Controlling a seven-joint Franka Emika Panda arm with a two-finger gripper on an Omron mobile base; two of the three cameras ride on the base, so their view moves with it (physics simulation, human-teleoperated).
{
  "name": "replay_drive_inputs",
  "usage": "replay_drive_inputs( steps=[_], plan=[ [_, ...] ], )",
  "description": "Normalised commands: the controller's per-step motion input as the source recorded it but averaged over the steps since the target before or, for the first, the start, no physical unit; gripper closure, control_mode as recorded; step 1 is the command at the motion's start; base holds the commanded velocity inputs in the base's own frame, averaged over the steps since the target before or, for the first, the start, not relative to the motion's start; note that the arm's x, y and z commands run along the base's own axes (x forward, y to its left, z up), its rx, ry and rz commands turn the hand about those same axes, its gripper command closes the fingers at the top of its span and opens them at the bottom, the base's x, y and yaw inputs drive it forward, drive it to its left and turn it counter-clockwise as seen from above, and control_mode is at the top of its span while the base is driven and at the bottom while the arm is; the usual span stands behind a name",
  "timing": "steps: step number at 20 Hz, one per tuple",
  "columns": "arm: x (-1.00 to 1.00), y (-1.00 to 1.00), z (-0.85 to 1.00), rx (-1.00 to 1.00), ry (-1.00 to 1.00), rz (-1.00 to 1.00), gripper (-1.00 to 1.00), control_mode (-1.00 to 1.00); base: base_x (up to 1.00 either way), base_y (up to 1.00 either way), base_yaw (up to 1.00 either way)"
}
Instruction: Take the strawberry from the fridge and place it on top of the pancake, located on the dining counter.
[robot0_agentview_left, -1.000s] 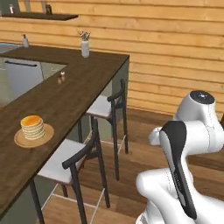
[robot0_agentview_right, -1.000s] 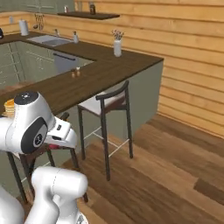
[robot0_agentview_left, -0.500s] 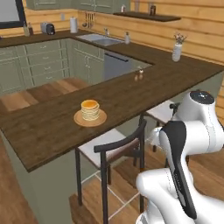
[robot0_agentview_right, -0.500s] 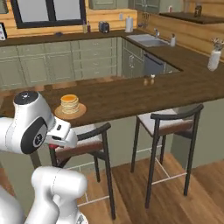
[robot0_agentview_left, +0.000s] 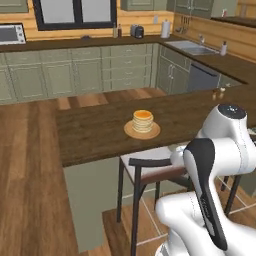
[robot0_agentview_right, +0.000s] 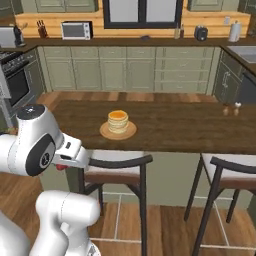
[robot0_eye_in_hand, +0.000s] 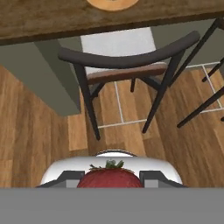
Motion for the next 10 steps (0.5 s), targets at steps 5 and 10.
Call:
replay_drive_inputs(
  steps=[5, 10],
  plan=[
    [0.00, 0.00, 0.00, 0.00, 0.00, 0.00, 1.00, 1.00, 0.24, -0.54, 0.35],
    [0.00, 0.00, 0.00, 0.00, 0.00, 0.00, 1.00, 1.00, 0.01, -0.39, -0.05]
  ],
)
